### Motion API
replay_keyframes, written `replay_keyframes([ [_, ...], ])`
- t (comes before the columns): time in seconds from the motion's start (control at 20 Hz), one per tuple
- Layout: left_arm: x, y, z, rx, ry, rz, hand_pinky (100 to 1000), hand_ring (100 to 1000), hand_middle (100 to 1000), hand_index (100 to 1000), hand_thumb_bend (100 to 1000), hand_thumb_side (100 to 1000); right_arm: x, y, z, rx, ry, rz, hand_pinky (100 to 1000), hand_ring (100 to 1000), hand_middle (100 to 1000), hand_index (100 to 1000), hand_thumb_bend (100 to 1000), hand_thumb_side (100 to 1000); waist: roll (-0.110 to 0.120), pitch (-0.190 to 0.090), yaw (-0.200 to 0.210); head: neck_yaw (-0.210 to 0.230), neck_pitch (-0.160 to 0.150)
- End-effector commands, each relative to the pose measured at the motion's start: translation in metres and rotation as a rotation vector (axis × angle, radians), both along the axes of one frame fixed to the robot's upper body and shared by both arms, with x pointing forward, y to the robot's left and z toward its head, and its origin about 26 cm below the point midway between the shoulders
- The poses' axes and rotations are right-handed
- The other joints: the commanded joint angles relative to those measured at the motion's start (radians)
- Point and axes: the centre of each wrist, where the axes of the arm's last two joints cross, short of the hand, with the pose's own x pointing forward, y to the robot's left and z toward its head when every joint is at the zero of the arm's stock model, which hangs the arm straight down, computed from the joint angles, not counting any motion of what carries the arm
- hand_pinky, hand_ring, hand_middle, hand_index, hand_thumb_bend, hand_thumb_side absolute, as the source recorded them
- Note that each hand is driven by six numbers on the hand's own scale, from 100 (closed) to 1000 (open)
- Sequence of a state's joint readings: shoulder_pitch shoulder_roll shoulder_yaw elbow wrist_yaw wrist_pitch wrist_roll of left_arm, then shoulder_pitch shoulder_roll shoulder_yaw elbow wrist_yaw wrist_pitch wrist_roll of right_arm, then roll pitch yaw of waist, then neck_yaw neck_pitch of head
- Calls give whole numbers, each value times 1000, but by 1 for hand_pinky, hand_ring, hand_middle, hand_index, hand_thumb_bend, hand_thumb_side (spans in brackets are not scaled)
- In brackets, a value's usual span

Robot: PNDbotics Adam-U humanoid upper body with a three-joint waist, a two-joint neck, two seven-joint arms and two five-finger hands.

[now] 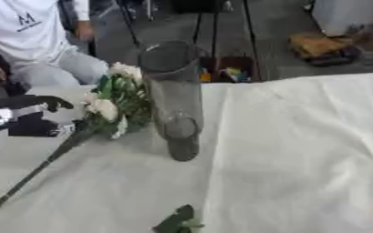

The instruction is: Arrange flowers into the vase.

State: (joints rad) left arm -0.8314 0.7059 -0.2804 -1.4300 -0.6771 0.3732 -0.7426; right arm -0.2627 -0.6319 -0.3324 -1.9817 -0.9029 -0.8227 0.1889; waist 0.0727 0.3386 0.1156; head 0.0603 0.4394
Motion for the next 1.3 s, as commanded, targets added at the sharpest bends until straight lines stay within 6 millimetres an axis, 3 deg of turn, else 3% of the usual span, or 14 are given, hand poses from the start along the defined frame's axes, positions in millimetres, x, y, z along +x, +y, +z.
replay_keyframes([
  [0.05,5,4,5,-5,-4,26,843,964,978,1000,458,976,-4,0,9,-22,-27,-10,627,738,683,770,100,1000,-3,-24,2,-2,1],
  [0.8,28,11,-16,-87,-6,143,834,956,986,1000,408,985,-4,1,8,-21,-31,-6,625,736,679,766,100,1000,-7,-9,-19,3,-9],
  [1.0,29,5,-15,-87,-33,98,846,965,999,1000,258,1000,-3,2,7,-27,-31,-5,624,737,678,763,100,1000,-8,-2,-29,11,-14],
  [1.3,33,9,-19,-49,-65,78,843,958,993,1000,238,959,-3,2,6,-33,-33,-5,624,737,675,752,100,1000,-11,11,-39,21,-27],
])
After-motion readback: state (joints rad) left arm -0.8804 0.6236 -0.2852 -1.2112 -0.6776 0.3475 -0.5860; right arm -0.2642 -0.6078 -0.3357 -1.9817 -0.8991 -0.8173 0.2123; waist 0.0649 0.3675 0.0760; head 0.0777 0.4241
